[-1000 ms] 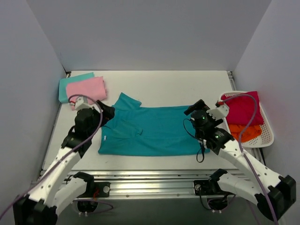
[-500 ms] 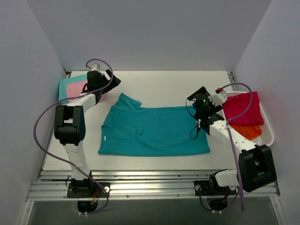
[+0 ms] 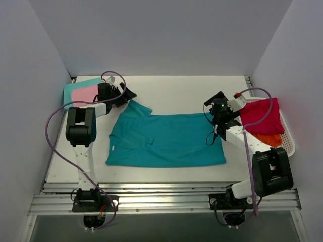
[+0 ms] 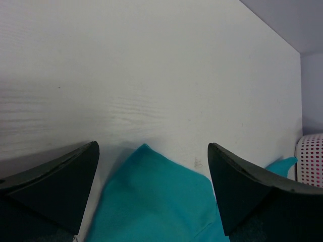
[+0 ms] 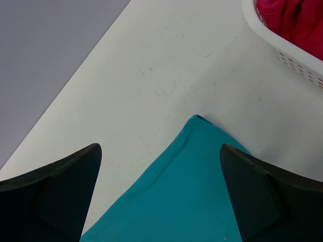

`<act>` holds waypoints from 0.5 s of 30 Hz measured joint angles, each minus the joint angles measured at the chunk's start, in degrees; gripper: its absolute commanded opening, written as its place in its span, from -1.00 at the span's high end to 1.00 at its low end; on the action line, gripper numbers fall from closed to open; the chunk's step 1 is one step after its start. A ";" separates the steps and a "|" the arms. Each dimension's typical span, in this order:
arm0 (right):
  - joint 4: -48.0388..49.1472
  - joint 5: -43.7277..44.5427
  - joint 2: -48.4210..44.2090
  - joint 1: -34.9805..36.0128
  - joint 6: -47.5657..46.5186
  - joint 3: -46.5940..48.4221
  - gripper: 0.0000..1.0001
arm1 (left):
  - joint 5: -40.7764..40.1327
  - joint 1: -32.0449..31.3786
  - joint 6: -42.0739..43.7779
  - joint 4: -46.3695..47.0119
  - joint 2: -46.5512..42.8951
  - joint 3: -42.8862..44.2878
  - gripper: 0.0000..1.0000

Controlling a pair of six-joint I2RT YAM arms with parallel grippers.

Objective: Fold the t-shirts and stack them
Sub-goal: Fold the tshirt

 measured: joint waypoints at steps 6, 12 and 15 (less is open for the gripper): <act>0.96 -1.22 2.12 -0.02 -0.02 0.00 -0.99 | 2.71 -1.03 -0.09 3.54 0.07 -2.16 -0.76; 0.98 -1.42 2.82 -0.20 -0.02 0.00 -1.00 | 3.19 -1.05 -0.11 4.87 0.07 -3.61 -0.23; 1.01 -1.40 2.86 -0.35 -0.07 0.00 -0.99 | 3.21 -1.05 -0.17 4.81 0.09 -3.67 0.11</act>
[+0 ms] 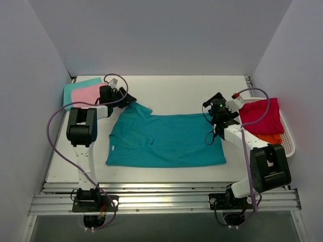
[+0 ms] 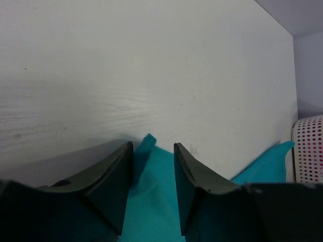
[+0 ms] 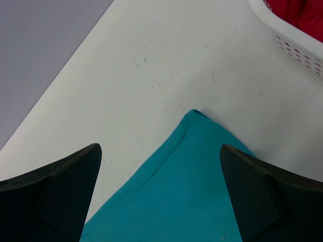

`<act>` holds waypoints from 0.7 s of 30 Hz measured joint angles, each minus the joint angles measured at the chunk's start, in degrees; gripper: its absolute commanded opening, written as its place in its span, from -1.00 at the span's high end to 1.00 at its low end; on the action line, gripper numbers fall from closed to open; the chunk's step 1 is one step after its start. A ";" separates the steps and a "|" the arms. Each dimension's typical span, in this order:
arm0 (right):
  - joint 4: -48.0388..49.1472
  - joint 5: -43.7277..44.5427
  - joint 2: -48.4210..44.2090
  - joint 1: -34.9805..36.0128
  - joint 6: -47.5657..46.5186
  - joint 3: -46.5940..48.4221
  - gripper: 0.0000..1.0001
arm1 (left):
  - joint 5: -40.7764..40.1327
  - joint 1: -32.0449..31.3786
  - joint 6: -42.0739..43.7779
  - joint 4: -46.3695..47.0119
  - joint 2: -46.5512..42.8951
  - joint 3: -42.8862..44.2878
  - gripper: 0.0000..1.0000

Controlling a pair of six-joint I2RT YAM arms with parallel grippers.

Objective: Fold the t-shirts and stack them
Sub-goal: Fold the tshirt

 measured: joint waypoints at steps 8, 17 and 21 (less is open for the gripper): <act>0.98 -0.50 6.51 -1.38 -1.86 3.19 -0.98 | 0.17 0.20 0.35 -0.94 1.68 1.33 0.95; 1.16 -5.95 23.98 -5.68 -4.24 13.86 -0.92 | 0.24 0.70 0.39 -2.71 3.41 4.96 0.95; 0.42 -7.50 27.43 -6.43 -4.26 15.69 -0.89 | 0.94 0.94 0.33 -2.64 3.41 5.01 0.95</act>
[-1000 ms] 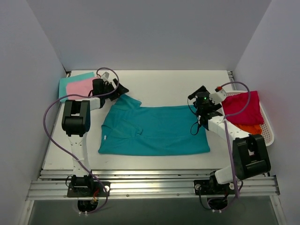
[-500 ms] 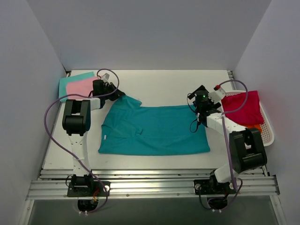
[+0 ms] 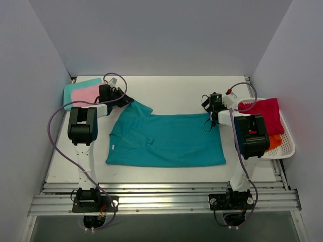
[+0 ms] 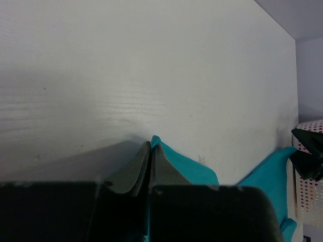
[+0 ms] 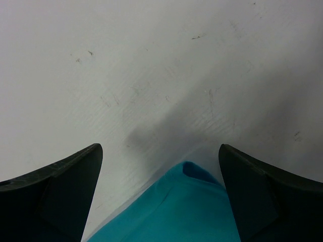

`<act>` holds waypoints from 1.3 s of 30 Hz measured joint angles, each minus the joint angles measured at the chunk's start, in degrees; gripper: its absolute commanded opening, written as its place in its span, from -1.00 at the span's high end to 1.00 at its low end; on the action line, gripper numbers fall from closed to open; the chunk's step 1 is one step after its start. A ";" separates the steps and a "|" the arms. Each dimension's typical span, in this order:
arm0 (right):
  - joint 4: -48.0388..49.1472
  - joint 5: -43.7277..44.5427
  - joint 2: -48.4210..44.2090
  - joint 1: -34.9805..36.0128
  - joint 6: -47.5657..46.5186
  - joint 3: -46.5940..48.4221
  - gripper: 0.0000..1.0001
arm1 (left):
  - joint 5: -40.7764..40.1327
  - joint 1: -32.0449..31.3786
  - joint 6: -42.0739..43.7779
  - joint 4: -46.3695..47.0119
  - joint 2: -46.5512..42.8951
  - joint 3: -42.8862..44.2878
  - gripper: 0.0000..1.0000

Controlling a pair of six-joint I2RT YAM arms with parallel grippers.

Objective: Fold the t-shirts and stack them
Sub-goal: Fold the tshirt

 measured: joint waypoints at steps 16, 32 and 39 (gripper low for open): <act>-0.98 -1.66 0.00 -0.11 0.13 -0.42 0.56 | 1.33 0.37 -0.35 0.15 0.02 0.00 0.95; -2.21 -2.16 -0.76 -0.11 0.15 -1.29 1.00 | 1.51 0.68 -0.42 0.59 0.00 0.00 0.95; -3.67 -2.16 -3.43 -0.11 0.00 -0.87 1.00 | 1.40 0.68 -0.39 0.22 -3.48 -3.06 0.95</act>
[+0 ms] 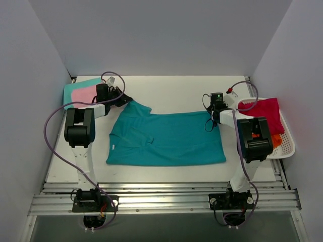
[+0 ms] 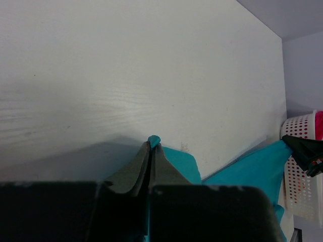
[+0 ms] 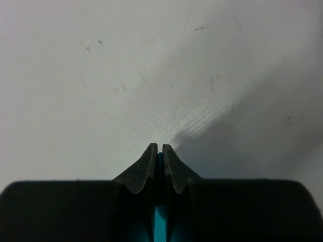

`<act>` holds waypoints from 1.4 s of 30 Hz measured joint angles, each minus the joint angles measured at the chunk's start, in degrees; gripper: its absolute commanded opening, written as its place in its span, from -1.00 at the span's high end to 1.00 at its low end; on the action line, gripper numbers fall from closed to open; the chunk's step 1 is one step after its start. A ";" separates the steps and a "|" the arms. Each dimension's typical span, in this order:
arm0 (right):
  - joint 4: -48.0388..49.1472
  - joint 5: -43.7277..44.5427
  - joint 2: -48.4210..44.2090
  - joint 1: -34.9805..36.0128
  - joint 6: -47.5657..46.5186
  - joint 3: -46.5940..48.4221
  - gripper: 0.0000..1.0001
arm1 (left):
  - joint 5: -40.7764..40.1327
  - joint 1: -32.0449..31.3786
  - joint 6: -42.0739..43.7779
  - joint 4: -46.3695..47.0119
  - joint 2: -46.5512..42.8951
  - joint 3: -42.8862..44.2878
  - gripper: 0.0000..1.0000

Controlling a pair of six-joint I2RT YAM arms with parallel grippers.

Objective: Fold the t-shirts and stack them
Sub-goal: Fold the tshirt

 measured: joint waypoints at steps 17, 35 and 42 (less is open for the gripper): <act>-2.10 0.02 -15.98 1.14 0.04 -5.55 1.00 | -0.94 0.00 1.81 0.31 -23.85 -18.16 0.95; -8.74 6.29 -40.37 5.53 3.69 -24.81 1.00 | -9.77 -6.32 5.68 -3.61 -61.42 -47.39 0.95; -14.51 8.39 -50.53 5.53 12.41 -34.14 -1.00 | -24.90 -15.04 3.78 -14.27 -82.12 -60.74 -0.88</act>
